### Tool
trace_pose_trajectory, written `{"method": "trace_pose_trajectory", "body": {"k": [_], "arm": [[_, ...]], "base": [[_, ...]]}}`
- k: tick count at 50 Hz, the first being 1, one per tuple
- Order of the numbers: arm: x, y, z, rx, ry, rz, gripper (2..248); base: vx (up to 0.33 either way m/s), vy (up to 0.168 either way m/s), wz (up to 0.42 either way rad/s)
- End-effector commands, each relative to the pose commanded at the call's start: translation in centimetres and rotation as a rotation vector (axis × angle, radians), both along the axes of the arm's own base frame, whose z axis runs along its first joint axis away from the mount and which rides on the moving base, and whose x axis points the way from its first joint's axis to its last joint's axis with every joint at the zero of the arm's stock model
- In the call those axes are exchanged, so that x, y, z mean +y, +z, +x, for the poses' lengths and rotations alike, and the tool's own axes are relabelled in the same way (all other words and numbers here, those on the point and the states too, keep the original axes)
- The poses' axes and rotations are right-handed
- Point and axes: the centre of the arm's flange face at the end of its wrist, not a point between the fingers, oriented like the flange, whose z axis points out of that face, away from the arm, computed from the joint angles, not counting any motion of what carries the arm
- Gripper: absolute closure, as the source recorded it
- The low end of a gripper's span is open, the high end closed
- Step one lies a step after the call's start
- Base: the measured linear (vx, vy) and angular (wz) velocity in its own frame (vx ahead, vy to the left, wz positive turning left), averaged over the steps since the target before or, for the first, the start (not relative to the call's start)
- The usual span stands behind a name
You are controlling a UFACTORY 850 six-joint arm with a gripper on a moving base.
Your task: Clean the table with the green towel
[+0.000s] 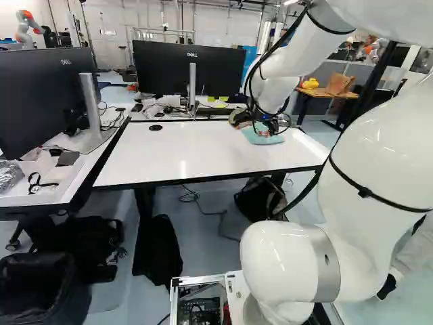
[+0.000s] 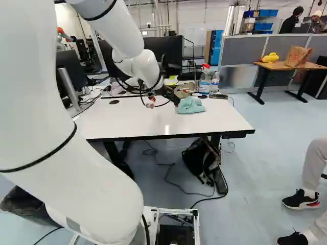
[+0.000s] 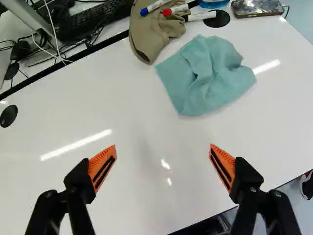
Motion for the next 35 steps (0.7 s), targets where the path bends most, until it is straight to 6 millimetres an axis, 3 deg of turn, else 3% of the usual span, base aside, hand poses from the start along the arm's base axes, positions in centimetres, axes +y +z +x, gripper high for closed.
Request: {"method": "trace_pose_trajectory", "body": {"k": [35], "arm": [[2.6,-4.7,-4.4,-0.161,0.063,-0.096,3]], "base": [[0.0,0.0,0.0]]}}
